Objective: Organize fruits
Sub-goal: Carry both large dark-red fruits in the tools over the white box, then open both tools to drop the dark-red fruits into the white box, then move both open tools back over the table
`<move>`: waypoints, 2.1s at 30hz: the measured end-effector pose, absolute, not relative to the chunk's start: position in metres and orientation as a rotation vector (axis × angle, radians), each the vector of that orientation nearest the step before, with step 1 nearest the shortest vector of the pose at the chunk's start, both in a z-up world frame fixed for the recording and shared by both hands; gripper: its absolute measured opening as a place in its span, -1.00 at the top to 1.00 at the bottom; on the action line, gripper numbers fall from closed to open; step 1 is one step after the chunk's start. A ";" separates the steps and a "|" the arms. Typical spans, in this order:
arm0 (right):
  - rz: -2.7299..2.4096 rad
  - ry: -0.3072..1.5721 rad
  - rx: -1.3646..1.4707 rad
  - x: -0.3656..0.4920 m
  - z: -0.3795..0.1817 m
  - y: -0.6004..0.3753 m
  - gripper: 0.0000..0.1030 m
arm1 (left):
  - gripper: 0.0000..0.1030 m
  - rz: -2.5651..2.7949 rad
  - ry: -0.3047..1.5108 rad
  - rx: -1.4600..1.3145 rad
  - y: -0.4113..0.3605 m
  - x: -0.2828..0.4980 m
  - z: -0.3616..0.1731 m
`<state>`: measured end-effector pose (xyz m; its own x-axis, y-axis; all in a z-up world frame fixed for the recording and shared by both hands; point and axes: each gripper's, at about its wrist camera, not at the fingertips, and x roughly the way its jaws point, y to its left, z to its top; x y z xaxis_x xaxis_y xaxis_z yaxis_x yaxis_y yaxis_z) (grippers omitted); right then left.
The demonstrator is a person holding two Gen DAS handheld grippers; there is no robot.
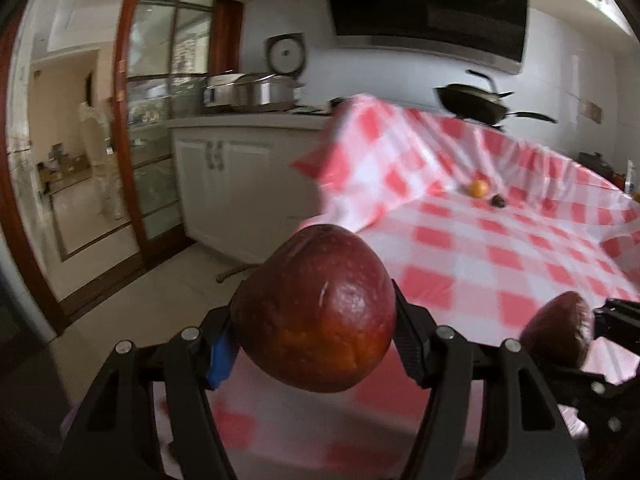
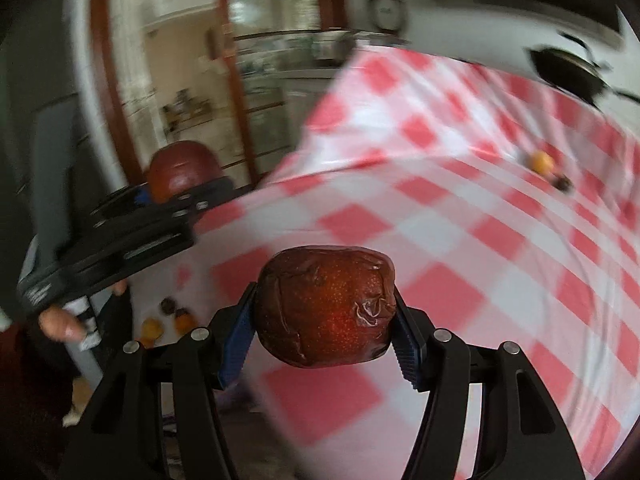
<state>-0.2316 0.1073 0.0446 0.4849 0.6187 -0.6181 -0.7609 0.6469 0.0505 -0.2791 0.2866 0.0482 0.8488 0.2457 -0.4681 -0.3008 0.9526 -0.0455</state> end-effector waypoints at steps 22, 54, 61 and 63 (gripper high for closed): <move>1.237 0.924 -0.810 -0.321 -0.076 0.293 -0.16 | -0.27 0.555 1.040 -0.204 0.430 -0.350 -0.089; 1.063 0.990 -0.868 -0.285 -0.118 0.331 -0.58 | -0.52 0.467 1.378 -0.258 0.433 -0.357 -0.132; 1.296 0.788 -0.653 -0.313 -0.017 0.273 -0.62 | -0.95 0.646 0.870 -0.044 0.431 -0.362 0.006; 1.300 0.670 -0.588 -0.316 0.022 0.249 -0.67 | -0.97 0.663 0.682 -0.080 0.423 -0.365 0.047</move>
